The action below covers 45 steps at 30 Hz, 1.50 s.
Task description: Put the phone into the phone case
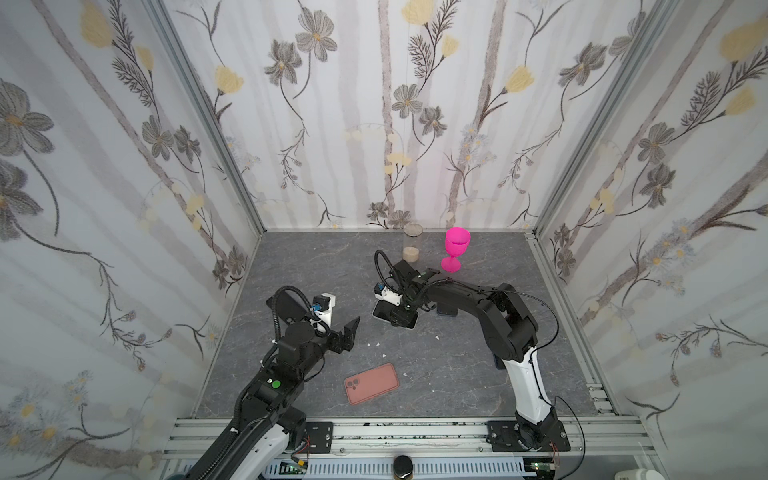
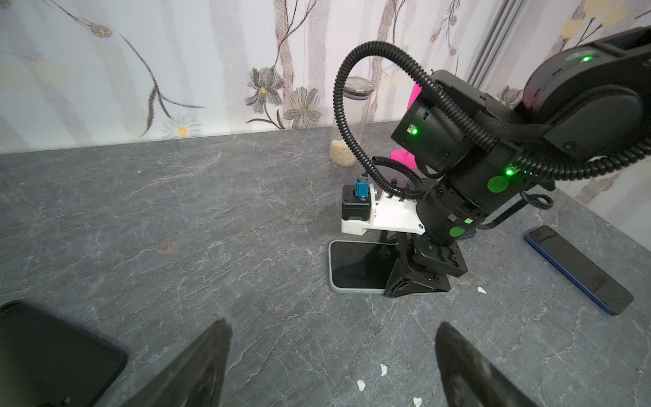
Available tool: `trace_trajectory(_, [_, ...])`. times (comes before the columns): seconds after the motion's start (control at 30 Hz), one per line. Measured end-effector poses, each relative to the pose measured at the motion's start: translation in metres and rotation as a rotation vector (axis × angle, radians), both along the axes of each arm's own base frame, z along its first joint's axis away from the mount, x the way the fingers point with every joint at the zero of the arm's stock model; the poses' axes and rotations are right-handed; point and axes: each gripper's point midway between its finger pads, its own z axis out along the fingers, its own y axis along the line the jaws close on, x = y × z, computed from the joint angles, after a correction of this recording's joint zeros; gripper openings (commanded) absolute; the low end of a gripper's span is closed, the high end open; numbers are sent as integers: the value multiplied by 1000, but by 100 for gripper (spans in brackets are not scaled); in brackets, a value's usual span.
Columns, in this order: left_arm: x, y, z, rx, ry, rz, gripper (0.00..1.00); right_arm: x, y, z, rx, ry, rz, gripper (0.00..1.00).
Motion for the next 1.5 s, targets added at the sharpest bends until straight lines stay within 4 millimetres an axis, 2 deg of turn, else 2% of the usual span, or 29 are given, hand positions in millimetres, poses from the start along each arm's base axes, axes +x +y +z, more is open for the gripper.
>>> trace_trajectory(0.07, [0, 0, 0, 0, -2, 1, 90, 7, 3, 0, 11, 3, -72, 65])
trace_trajectory(0.23, [0, 1, 1, 0, -4, 7, 90, 27, 19, -1, 42, -19, -249, 63])
trace_trajectory(0.47, [1, 2, 2, 0, -9, 14, 90, 65, 61, -2, 128, -100, -461, 62])
trace_trajectory(0.63, [2, 3, 3, 0, -13, 21, 90, 97, 90, -2, 227, -135, -574, 66])
trace_trajectory(0.8, [1, 4, 5, -3, -20, 25, 90, 118, 99, -2, 287, -172, -663, 66])
trace_trajectory(1.03, [1, 5, 6, -5, -26, 30, 90, 134, 105, -3, 345, -221, -724, 66])
trace_trajectory(1.23, [1, 6, 7, -5, -29, 32, 90, 153, 114, 5, 427, -245, -739, 68])
trace_trajectory(1.5, [1, 6, 9, -9, -36, 32, 90, 158, 121, 12, 487, -212, -724, 75])
